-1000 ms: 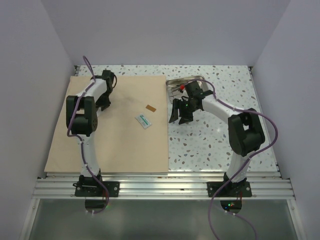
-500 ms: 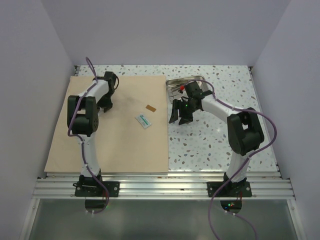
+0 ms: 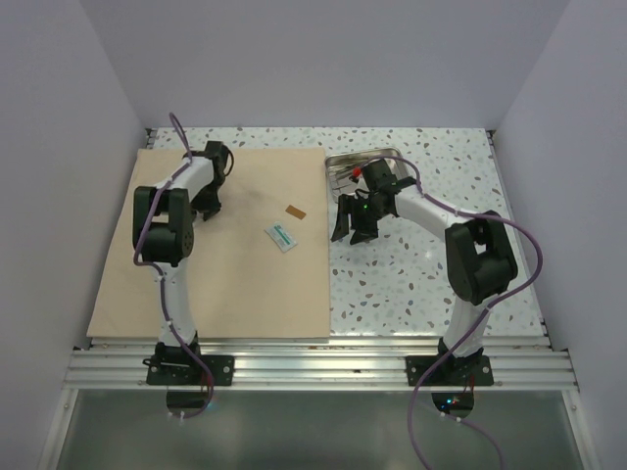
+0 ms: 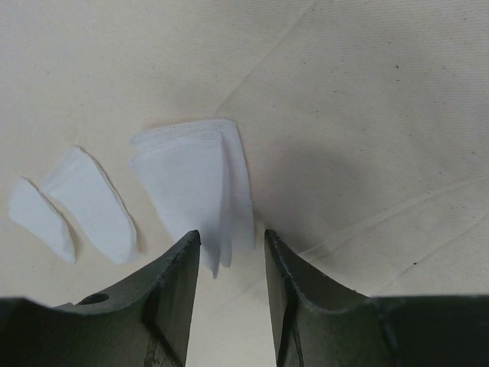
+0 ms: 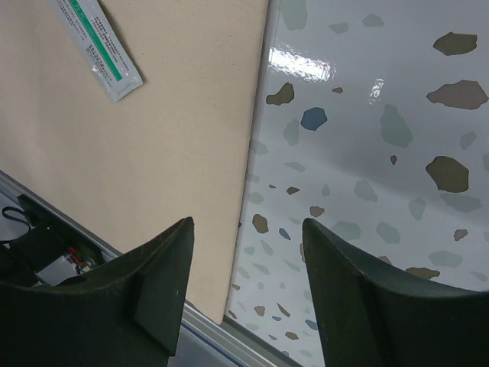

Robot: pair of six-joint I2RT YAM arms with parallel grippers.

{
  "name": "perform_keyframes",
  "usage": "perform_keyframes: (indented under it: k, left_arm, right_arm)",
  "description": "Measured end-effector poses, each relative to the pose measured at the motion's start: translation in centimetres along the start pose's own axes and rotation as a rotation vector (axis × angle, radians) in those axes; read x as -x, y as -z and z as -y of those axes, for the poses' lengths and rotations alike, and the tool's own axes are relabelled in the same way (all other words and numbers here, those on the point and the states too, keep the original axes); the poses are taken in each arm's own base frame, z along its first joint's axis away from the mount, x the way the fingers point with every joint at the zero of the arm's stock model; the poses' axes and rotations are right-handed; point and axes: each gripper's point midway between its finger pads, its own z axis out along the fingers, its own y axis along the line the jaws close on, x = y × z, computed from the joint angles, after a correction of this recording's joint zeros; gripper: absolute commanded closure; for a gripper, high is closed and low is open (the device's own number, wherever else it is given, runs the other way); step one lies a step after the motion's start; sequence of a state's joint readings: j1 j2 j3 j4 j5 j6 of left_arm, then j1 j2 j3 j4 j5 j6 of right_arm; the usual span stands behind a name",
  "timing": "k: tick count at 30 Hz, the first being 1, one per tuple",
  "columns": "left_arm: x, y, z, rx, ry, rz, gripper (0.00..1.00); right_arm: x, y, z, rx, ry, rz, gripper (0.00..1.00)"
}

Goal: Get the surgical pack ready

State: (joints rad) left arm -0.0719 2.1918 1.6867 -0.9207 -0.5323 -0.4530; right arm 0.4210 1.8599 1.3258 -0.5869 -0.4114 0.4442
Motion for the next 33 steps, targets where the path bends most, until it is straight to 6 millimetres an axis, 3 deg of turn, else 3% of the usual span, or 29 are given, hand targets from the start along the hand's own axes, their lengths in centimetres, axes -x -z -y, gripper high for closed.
perform_keyframes:
  k: [8,17,23,25,33]
  left_arm:
    - [0.1,0.0,0.1,-0.004,0.003,0.003,0.61]
    - [0.3,-0.2,0.3,-0.013,0.01,0.007,0.75]
    - [0.3,-0.4,0.4,-0.018,0.014,0.005,0.89]
    - [0.3,-0.4,0.4,-0.02,0.015,0.005,1.0]
    - [0.2,-0.2,0.7,-0.041,0.015,-0.002,1.0]
  right_arm:
    - [0.1,0.0,-0.1,0.001,0.001,0.002,0.37]
    - [0.2,0.1,-0.1,0.002,0.002,0.004,0.37]
    - [0.2,0.1,-0.1,0.002,0.002,0.004,0.37]
    - [0.2,0.1,-0.1,0.002,0.002,0.004,0.37]
    - [1.1,0.6,-1.1,0.015,0.018,0.026,0.36]
